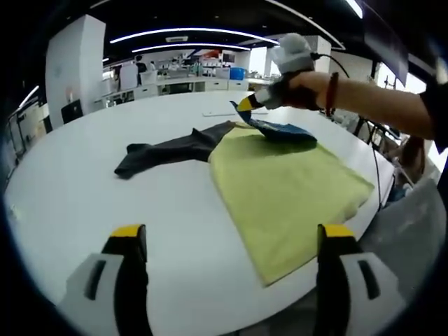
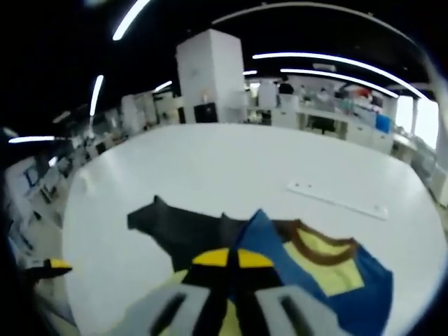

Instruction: Fold the garment on the visible template until the final outline fits inside the template.

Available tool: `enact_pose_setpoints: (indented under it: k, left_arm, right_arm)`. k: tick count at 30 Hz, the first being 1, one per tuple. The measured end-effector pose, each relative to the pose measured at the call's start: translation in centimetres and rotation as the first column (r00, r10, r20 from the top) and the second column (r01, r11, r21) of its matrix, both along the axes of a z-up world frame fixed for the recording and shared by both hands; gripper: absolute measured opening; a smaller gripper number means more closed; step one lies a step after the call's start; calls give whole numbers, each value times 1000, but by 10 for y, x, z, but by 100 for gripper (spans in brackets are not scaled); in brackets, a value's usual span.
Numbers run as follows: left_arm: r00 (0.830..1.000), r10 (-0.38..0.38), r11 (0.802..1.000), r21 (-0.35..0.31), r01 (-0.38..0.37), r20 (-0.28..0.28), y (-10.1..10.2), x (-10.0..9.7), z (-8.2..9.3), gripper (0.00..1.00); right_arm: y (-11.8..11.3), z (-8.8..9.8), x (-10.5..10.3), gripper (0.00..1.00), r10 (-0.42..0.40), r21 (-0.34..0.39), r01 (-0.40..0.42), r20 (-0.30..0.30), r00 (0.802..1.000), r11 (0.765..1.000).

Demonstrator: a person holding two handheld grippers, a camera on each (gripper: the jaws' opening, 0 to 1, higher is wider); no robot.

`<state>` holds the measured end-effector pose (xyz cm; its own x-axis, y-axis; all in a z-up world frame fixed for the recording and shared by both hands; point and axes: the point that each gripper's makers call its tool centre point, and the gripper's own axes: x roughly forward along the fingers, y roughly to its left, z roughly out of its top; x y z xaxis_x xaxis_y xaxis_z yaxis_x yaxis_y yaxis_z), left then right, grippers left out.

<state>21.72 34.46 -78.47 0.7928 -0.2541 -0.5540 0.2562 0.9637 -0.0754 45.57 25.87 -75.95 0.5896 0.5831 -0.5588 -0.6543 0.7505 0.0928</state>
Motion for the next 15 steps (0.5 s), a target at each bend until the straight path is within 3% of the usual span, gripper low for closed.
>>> enact_pose_setpoints:
  k: [15]
  left_arm:
    - [1000, 4, 1000, 4, -4, -6, 1, 0, -1, 99]
  right_arm:
    - [11, -37, -31, 0, 31, -33, -33, -59, 998, 999]
